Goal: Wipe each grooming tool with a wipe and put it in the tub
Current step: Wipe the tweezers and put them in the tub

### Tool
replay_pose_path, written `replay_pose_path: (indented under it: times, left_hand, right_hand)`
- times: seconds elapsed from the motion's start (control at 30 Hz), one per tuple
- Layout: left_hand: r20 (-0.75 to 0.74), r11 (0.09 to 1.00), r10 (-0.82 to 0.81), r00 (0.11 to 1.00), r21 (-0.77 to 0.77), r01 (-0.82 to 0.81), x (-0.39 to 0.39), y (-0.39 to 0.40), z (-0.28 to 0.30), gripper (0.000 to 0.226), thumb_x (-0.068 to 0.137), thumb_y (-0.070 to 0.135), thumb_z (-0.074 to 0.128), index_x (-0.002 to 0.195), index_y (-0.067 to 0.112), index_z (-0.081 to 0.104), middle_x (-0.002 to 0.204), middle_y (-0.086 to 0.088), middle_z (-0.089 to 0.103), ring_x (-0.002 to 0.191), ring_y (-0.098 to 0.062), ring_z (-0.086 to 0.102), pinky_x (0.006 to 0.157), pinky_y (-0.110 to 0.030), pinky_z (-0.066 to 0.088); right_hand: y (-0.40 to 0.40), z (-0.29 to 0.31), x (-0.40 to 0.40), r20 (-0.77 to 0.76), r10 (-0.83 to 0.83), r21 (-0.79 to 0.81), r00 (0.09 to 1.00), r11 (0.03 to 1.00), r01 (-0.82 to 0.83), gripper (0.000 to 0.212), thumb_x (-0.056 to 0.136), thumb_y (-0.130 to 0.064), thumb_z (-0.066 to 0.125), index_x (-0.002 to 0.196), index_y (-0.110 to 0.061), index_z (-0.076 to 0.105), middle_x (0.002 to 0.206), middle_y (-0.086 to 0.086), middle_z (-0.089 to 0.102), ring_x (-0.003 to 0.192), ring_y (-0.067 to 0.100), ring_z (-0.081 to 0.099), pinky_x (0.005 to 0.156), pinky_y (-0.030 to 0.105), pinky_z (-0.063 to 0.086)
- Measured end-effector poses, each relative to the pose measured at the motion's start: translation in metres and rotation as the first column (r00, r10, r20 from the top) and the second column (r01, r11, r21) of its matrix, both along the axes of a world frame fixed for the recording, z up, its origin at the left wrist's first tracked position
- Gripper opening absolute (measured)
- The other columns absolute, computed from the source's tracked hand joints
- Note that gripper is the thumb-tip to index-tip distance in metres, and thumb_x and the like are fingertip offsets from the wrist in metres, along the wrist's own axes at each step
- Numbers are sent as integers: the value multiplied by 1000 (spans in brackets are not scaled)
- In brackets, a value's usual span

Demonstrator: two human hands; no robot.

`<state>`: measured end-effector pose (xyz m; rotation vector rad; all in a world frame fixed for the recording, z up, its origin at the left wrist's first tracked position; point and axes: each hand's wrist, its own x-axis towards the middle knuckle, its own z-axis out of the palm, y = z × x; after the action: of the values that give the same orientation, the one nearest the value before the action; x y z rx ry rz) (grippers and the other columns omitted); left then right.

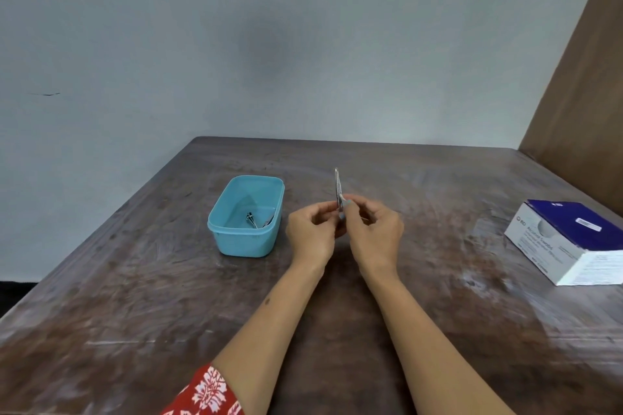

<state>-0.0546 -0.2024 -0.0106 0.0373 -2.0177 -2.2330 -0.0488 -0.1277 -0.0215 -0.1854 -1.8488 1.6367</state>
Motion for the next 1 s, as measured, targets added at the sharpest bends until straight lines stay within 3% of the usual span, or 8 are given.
replay_pose_path:
  times: [0.1, 0.2, 0.4, 0.6, 0.67, 0.9, 1.0]
  left_hand:
    - [0, 1000, -3, 1000, -5, 3, -1, -2, 0, 25, 84, -7, 59, 105, 3, 67, 78, -1, 68, 64, -4, 66, 57, -13, 54]
    - [-15, 999, -2, 1000, -44, 2, -1, -3, -1, 25, 83, -7, 61, 105, 4, 68, 78, -1, 68, 66, -4, 66, 59, -14, 55]
    - [-69, 997, 10, 998, -81, -15, -2, -4, -4, 21, 84, -1, 63, 101, 7, 70, 83, -7, 72, 73, -13, 70, 64, -20, 57]
    - [-12, 990, -89, 996, -107, 87, 0, -3, -2, 23, 84, -7, 59, 102, 2, 69, 77, -3, 70, 62, -4, 68, 56, -14, 54]
    - [14, 987, -137, 990, -88, 138, 1, -2, -1, 23, 84, -9, 57, 103, 1, 68, 75, -1, 68, 58, -1, 67, 55, -14, 54]
    - [35, 993, -122, 992, -7, 122, -3, -6, -1, 23, 84, -8, 59, 102, 0, 69, 88, -15, 72, 80, -21, 71, 69, -28, 60]
    - [67, 982, -186, 980, -1, 187, -4, -6, -1, 22, 83, -7, 61, 102, 1, 68, 85, -10, 71, 79, -20, 70, 69, -27, 60]
  right_hand:
    - [0, 1, 3, -13, 9, 58, 1000, 998, -8, 26, 89, -3, 51, 96, -15, 73, 71, -4, 68, 51, -4, 56, 49, 8, 39]
    - [1, 1, 5, -2, -2, 84, 1000, 996, 3, 25, 85, -1, 54, 95, -20, 67, 72, -4, 70, 48, -1, 55, 48, 11, 40]
    - [3, 0, 0, 7, 35, 31, 999, 999, -35, 26, 78, -9, 73, 79, -33, 64, 78, -9, 71, 75, 3, 68, 66, 17, 53]
    - [7, -2, -4, 15, -15, -90, 1000, 996, 17, 16, 82, -7, 70, 95, -16, 71, 80, -6, 71, 71, 3, 68, 67, 18, 55]
    - [10, -1, -4, 18, -25, -136, 1000, 990, 27, 19, 82, -8, 69, 98, -19, 69, 83, -3, 72, 70, 6, 69, 65, 17, 55]
    - [10, -1, -4, 33, 81, -141, 996, 987, -76, 30, 78, -8, 73, 103, -21, 62, 84, 0, 73, 69, 16, 69, 64, 18, 51]
    - [12, -2, -7, 4, 54, -193, 999, 980, -52, 37, 79, -9, 72, 110, -24, 57, 82, 0, 73, 71, 25, 69, 69, 30, 55]
